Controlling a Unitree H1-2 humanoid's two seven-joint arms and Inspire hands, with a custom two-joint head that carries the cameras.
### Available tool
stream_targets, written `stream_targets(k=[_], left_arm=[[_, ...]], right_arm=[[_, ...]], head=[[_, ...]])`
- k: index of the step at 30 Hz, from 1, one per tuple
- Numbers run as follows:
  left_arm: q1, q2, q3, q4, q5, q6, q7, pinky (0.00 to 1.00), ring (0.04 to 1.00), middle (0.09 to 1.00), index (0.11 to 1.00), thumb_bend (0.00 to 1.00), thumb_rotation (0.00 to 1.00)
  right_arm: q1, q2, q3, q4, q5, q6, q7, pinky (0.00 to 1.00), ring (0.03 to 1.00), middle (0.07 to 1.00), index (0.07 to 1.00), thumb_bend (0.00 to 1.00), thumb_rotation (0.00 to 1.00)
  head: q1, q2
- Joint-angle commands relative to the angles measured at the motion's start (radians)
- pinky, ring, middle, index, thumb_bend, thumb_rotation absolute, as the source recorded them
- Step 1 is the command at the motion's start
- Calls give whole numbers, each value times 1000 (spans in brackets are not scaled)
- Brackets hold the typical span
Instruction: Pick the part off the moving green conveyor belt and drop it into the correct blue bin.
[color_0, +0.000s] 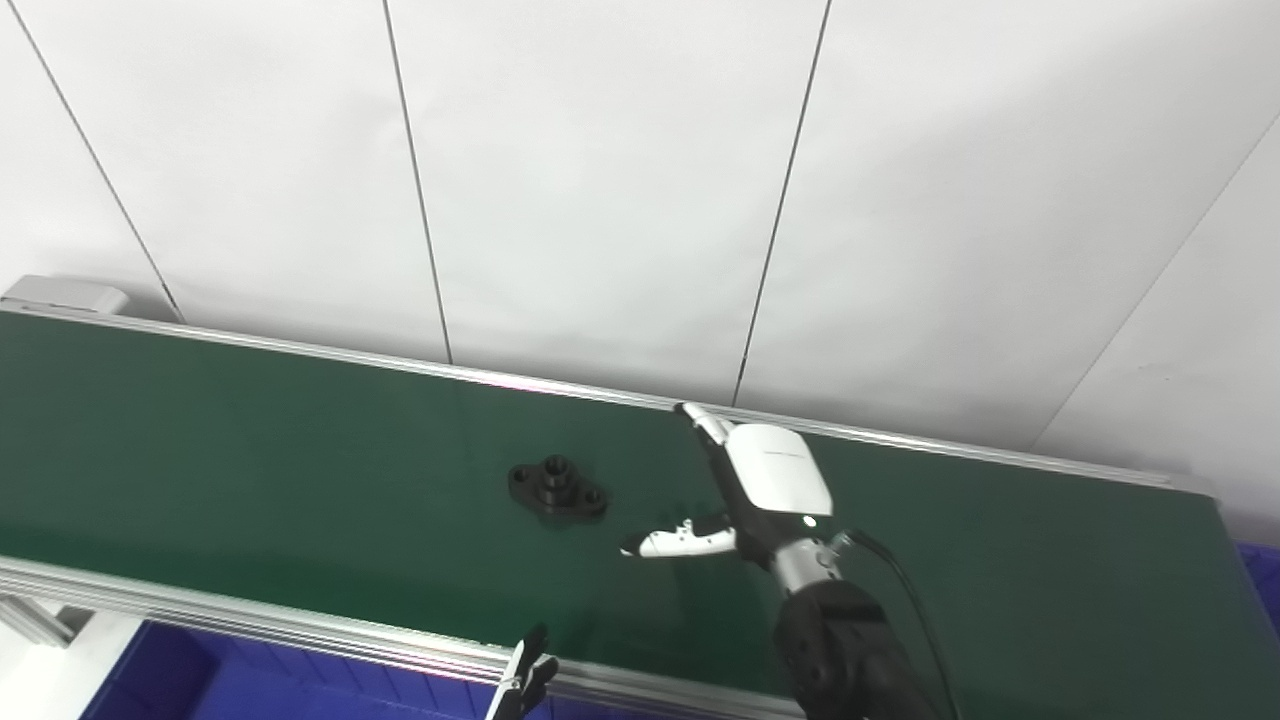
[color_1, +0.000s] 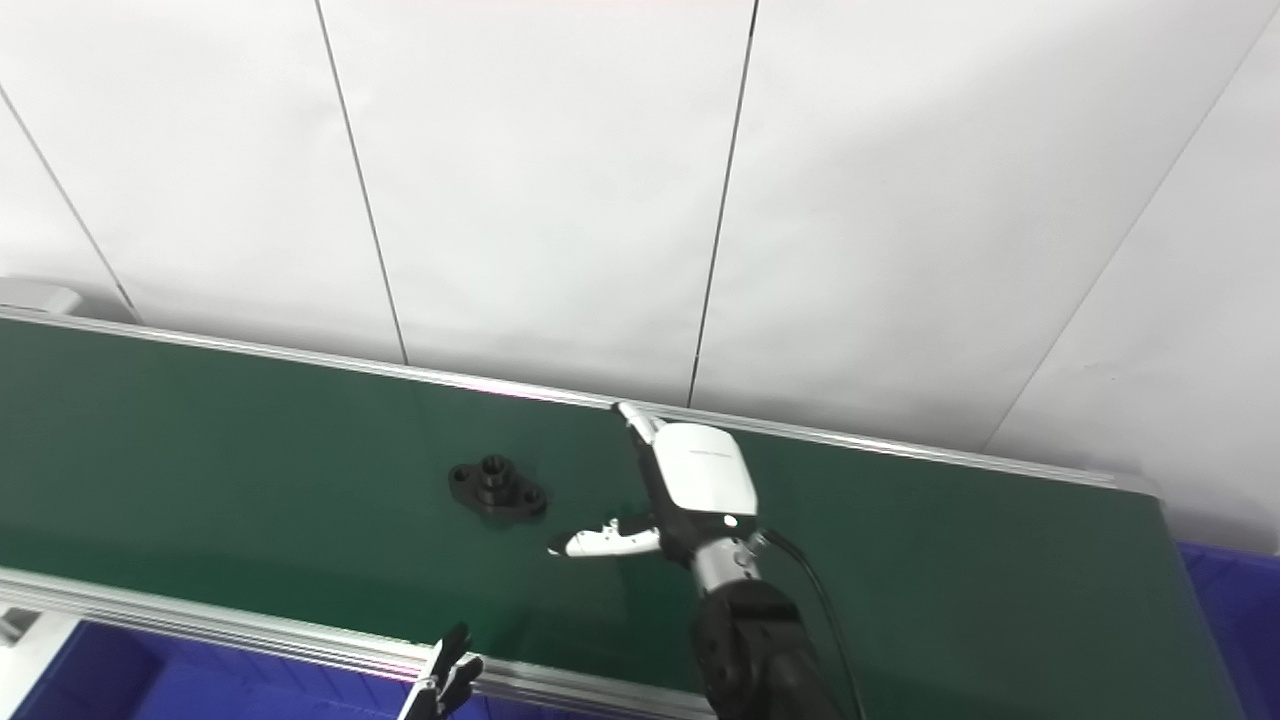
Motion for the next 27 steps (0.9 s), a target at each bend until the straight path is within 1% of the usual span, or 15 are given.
stream_targets(k=[1, 4, 8, 13, 15, 17, 18, 19, 21, 22, 23, 24, 25, 26, 27], left_arm=[[12, -11, -7, -31, -3, -19, -8, 927, 946, 1000, 1000, 496, 918], [18, -16, -12, -37, -3, -19, -6, 916, 943, 1000, 1000, 505, 914], [26, -20, -20, -45, 0, -21, -6, 901, 940, 1000, 1000, 504, 901], [38, -29, -28, -54, 9, -25, -1, 886, 930, 993, 1000, 508, 893], [45, -33, -32, -62, 6, -21, -1, 875, 922, 987, 1000, 525, 886], [53, -37, -35, -70, 1, -18, -4, 872, 924, 992, 1000, 525, 879], [57, -39, -36, -72, 0, -18, -5, 873, 927, 995, 1000, 518, 877], [60, -39, -38, -74, 0, -19, -6, 873, 928, 996, 1000, 517, 877], [65, -43, -42, -79, 3, -18, -6, 866, 928, 998, 1000, 506, 868], [67, -45, -44, -82, 4, -17, -6, 856, 926, 994, 1000, 506, 865], [70, -46, -47, -84, 7, -20, -6, 853, 925, 993, 1000, 506, 864], [74, -47, -50, -87, 9, -22, -7, 848, 925, 989, 1000, 488, 861], [77, -48, -52, -89, 12, -23, -7, 846, 924, 988, 1000, 483, 860], [81, -50, -55, -91, 15, -25, -6, 844, 922, 987, 1000, 477, 852], [85, -50, -57, -95, 17, -22, -6, 843, 921, 987, 1000, 476, 850]], right_arm=[[-61, 18, 14, 11, -7, 12, -28, 661, 785, 855, 905, 997, 673], [-84, 23, 31, 41, -6, 25, -28, 645, 779, 855, 906, 998, 675], [-104, 41, 42, 69, 7, 53, -7, 627, 774, 853, 906, 986, 666], [-108, 50, 49, 105, 21, 50, -32, 617, 757, 840, 910, 976, 648], [-111, 52, 54, 121, 21, 47, -42, 608, 750, 835, 914, 967, 640], [-113, 53, 61, 136, 21, 39, -58, 570, 711, 814, 908, 964, 644], [-113, 53, 64, 142, 21, 37, -65, 527, 668, 788, 900, 963, 651], [-113, 56, 68, 155, 21, 34, -80, 523, 664, 786, 899, 963, 652], [-114, 62, 76, 177, 22, 29, -107, 478, 617, 755, 887, 952, 658], [-114, 64, 79, 186, 23, 28, -118, 438, 571, 730, 876, 939, 648], [-115, 69, 82, 200, 26, 24, -134, 424, 556, 721, 873, 935, 645], [-115, 73, 84, 213, 33, 19, -148, 373, 506, 694, 857, 915, 619], [-115, 74, 86, 218, 38, 17, -157, 346, 480, 679, 848, 902, 601], [-114, 79, 84, 228, 50, 9, -171, 303, 429, 640, 829, 887, 571], [-114, 85, 84, 241, 61, 6, -179, 296, 420, 633, 825, 884, 566]], head=[[2, -1], [8, 5], [10, 10], [26, 18], [32, 22], [39, 25], [40, 25], [46, 27], [59, 31], [59, 31], [66, 34], [67, 36], [68, 38], [73, 42], [73, 42]])
